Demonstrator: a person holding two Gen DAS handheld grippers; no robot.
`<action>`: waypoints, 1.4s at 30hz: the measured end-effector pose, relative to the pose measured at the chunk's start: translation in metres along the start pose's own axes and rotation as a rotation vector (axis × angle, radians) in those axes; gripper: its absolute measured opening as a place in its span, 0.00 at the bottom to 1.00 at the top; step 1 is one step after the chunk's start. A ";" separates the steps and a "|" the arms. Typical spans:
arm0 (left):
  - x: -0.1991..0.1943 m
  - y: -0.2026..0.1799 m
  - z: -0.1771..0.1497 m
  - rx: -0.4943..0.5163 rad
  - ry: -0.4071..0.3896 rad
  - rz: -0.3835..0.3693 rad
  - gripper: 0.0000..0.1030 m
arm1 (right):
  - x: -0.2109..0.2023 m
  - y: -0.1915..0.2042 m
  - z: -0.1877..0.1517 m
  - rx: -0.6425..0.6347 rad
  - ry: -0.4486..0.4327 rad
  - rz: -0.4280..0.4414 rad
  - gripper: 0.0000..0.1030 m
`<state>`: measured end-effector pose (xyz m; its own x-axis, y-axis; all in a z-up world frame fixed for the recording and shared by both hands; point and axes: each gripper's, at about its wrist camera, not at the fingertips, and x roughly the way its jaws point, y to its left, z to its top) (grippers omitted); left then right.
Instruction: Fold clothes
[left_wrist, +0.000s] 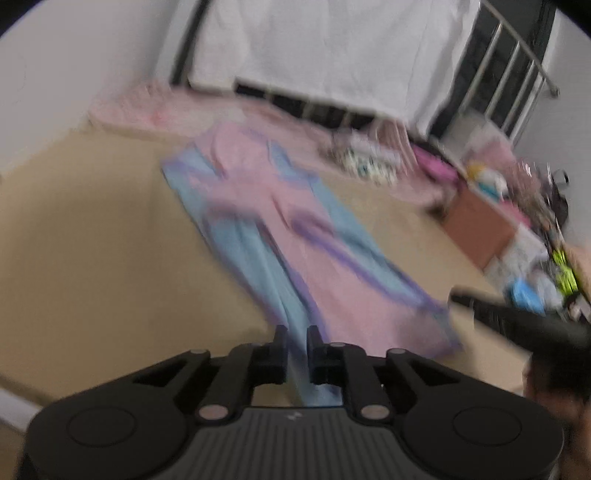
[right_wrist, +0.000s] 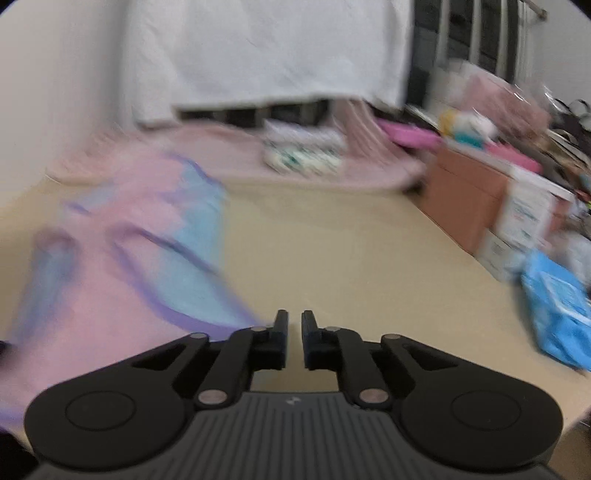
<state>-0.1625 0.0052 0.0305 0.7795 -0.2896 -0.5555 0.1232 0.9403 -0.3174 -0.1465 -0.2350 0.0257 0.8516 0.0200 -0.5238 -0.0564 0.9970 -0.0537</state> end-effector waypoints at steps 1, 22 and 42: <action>-0.001 0.011 0.013 -0.006 -0.056 0.049 0.35 | -0.005 0.011 0.000 -0.026 0.001 0.070 0.21; 0.171 0.115 0.148 0.142 0.071 0.299 0.00 | -0.007 0.103 -0.020 -0.220 0.064 0.292 0.09; -0.025 0.068 0.021 0.306 -0.136 0.157 0.47 | 0.002 -0.018 0.013 0.036 0.011 -0.047 0.27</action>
